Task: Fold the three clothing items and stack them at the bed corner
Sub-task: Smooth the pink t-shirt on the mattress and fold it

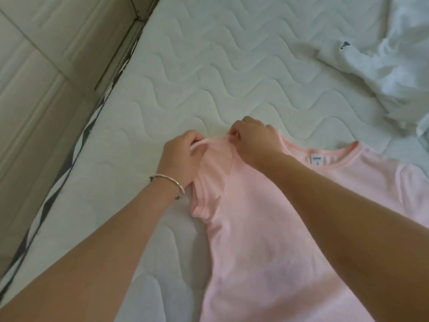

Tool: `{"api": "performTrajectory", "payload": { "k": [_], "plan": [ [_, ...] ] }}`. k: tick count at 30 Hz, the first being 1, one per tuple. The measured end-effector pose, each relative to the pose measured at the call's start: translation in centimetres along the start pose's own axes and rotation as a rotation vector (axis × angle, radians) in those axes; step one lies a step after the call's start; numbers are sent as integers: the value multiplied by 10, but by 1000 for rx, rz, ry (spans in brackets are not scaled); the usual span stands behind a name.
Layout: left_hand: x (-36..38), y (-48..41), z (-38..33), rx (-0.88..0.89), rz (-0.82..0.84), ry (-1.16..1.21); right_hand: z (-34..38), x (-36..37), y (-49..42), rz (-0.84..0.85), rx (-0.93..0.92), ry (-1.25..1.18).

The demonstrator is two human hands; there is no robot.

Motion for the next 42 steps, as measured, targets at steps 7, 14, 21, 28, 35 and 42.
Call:
{"api": "performTrajectory", "payload": {
  "k": [7,14,21,28,35,42],
  "plan": [
    [5,-29,-7,114,-24,-131,-14,-2,-3,-231,175,-117],
    [0,-11,4,124,-133,-150,38,18,81,-407,10,-77],
    [8,-5,33,-103,-58,-158,70,65,98,-198,-15,49],
    [-4,-27,12,-182,7,-154,85,52,93,-224,171,-11],
    [19,-5,-55,25,77,-122,57,51,85,-260,407,-501],
    [37,0,-55,-1,118,150,9,73,146,-542,871,-1187]
  ]
}}
Point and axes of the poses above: each hand's wrist, its own y-axis away from the middle knuckle, its own x-axis out of the palm, z = x × y, the point moved 10 cm from there along -y, towards the middle knuckle, and after that the axes turned 13 degrees about -x, right-handed, at the moved point
